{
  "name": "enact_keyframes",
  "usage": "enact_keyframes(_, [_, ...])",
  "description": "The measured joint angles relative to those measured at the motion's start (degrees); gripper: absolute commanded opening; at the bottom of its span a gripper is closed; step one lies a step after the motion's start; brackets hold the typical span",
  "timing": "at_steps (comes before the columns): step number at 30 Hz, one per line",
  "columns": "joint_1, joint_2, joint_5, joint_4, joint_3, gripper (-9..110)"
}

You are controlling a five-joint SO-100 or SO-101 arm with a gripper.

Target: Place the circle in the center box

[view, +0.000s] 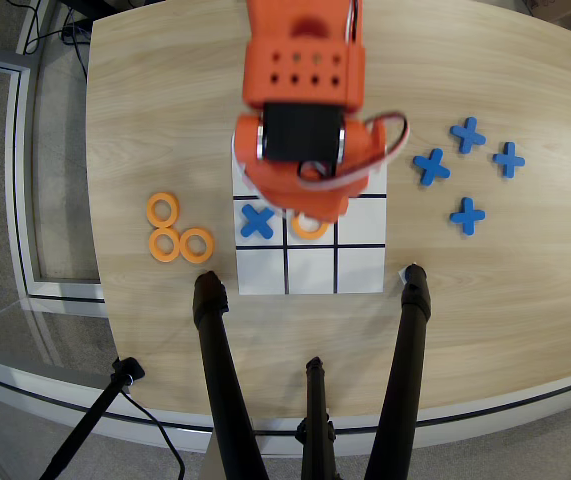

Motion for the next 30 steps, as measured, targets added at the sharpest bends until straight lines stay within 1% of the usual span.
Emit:
enact_keyframes(5, [-0.4,17.3,-3.5,0.5,15.9,22])
enact_keyframes(9, [-2.6,31.3,-4.4,0.7,28.5,22])
enact_keyframes(17, [-1.7,54.1,-7.8,2.5,47.6,19])
enact_keyframes(21, [-3.3,64.3,-8.9,-0.4,60.8,15])
enact_keyframes(24, [-3.8,71.5,-9.1,-2.7,70.8,9])
enact_keyframes(26, [-3.3,75.3,-8.9,-1.7,72.8,1])
enact_keyframes(30, [-1.6,80.7,-7.6,-1.9,73.6,0])
